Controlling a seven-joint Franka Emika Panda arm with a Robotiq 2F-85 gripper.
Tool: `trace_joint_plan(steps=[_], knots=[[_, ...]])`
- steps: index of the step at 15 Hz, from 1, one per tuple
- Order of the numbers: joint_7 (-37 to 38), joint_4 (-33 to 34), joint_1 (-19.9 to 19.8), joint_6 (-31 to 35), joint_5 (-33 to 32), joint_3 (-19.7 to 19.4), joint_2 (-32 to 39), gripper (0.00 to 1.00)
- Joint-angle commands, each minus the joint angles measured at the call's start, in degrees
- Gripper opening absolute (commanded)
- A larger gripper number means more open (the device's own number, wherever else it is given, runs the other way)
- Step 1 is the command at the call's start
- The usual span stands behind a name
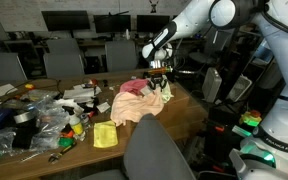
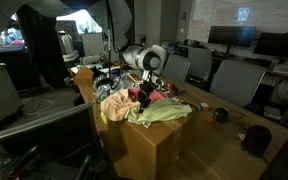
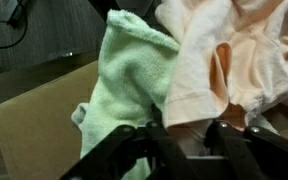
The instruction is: Remove all the clothes from the top of the box except the pink cloth and hang them on the chair
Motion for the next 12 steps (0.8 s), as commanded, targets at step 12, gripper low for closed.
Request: trace_joint_plan(steps=[12], knots=[[-5.1, -17.1, -0.2, 10.5, 3.5, -1.9, -21.4, 0.07]])
